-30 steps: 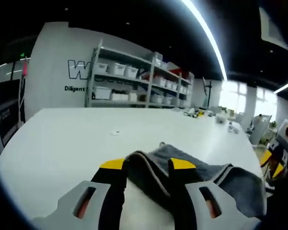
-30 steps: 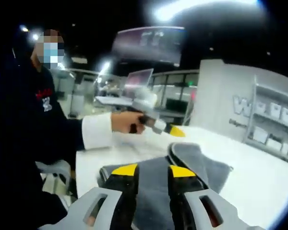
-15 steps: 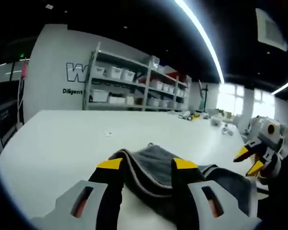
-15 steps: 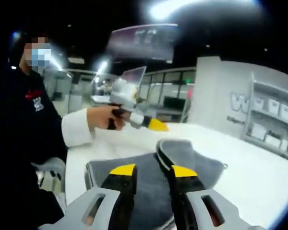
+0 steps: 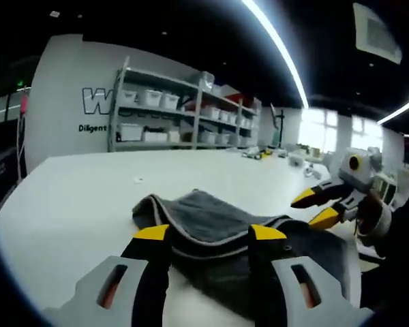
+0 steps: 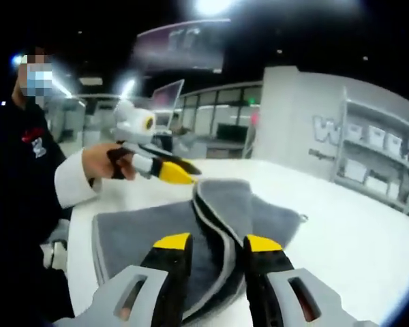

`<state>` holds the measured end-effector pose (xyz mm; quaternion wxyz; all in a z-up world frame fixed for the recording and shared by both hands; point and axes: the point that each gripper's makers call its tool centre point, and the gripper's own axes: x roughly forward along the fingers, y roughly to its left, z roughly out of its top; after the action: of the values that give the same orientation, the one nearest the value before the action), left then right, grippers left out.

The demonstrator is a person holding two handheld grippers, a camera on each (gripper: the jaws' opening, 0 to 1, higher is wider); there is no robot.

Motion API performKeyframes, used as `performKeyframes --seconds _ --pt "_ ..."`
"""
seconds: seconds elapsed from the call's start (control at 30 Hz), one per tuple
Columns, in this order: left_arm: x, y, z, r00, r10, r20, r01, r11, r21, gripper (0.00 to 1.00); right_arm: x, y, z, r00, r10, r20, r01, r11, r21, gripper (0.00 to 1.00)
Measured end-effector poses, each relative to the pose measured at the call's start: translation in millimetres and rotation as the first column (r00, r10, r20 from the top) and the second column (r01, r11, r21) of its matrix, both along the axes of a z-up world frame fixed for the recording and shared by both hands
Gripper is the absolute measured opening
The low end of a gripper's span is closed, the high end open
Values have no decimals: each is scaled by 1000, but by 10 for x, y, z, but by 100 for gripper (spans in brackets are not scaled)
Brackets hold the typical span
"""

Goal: Open the folded towel by lifting each exposed corner and separating the folded layers until the towel lies flat within the target outline without major curled edges

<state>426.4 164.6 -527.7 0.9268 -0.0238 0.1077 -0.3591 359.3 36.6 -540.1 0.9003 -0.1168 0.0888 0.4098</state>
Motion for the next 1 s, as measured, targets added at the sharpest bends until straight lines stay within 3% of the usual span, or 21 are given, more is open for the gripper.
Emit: performKeyframes --seconds 0.23,0.33,0.5,0.83,0.93,1.0 --pt "-194 -96 -77 999 -53 11 53 999 9 44 112 -46 -81 999 -38 -36 38 999 -13 27" --pt "-325 -199 -162 992 -124 0 124 992 10 43 149 -42 -129 997 -45 -55 43 999 -32 27" --pt "-546 -394 -231 984 -181 7 181 983 -18 41 161 -46 -206 994 -62 -85 58 997 -55 26" --pt "-700 -454 -112 972 -228 49 228 974 15 41 224 -86 -258 988 -90 -128 86 996 -39 22" --pt "-742 -511 -88 968 -244 55 243 970 18 42 218 -118 -308 978 -101 -184 100 995 -15 12" --pt "-751 -534 -97 968 -247 47 246 969 23 43 213 -123 -309 977 -94 -189 95 995 -5 12"
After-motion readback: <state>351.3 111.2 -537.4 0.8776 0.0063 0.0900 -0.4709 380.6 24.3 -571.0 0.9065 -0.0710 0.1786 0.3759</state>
